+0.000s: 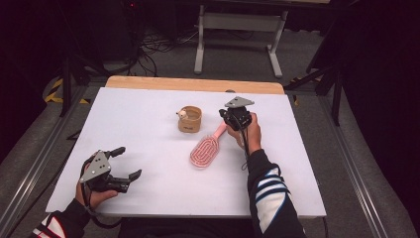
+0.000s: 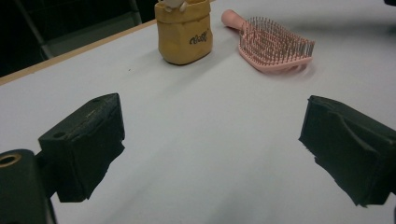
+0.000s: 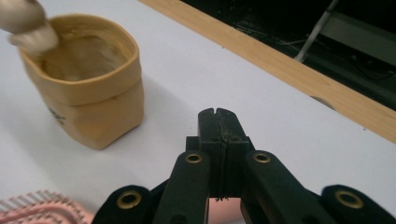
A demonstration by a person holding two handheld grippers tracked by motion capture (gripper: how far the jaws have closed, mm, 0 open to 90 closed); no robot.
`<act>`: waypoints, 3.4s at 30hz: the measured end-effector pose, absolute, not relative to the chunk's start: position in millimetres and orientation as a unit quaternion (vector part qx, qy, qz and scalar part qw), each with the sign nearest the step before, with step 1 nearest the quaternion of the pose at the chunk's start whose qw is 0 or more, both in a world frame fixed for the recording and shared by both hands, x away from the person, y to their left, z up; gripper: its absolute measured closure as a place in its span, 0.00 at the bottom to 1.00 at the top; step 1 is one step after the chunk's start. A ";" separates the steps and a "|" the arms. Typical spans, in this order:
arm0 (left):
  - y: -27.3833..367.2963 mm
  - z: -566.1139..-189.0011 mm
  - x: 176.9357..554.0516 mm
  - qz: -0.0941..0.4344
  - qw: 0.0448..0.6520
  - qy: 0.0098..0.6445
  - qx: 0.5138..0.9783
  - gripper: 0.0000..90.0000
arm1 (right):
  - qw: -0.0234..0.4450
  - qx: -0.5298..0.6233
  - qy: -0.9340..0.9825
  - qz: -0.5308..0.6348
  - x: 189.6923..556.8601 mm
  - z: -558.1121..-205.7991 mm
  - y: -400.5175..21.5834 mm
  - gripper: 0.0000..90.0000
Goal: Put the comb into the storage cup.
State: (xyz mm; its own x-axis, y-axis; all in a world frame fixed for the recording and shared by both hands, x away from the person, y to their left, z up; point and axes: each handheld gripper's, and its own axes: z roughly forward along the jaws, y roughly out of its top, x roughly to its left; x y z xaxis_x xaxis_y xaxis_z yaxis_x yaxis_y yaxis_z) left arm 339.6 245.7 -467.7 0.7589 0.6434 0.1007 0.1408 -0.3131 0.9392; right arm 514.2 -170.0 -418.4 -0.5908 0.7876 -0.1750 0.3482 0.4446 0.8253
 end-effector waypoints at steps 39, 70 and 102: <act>244.3 -467.0 333.6 0.244 0.528 0.254 0.773 0.10 | 0.235 0.384 0.852 0.268 537.2 -455.1 -165.8 1.00; 240.8 -469.0 333.9 0.245 0.512 0.259 0.781 0.10 | 0.245 0.379 0.847 0.282 466.0 -458.6 -207.9 1.00; 241.0 -469.4 332.7 0.241 0.501 0.252 0.792 0.10 | 0.186 0.356 0.875 0.272 394.4 -452.1 -227.4 1.00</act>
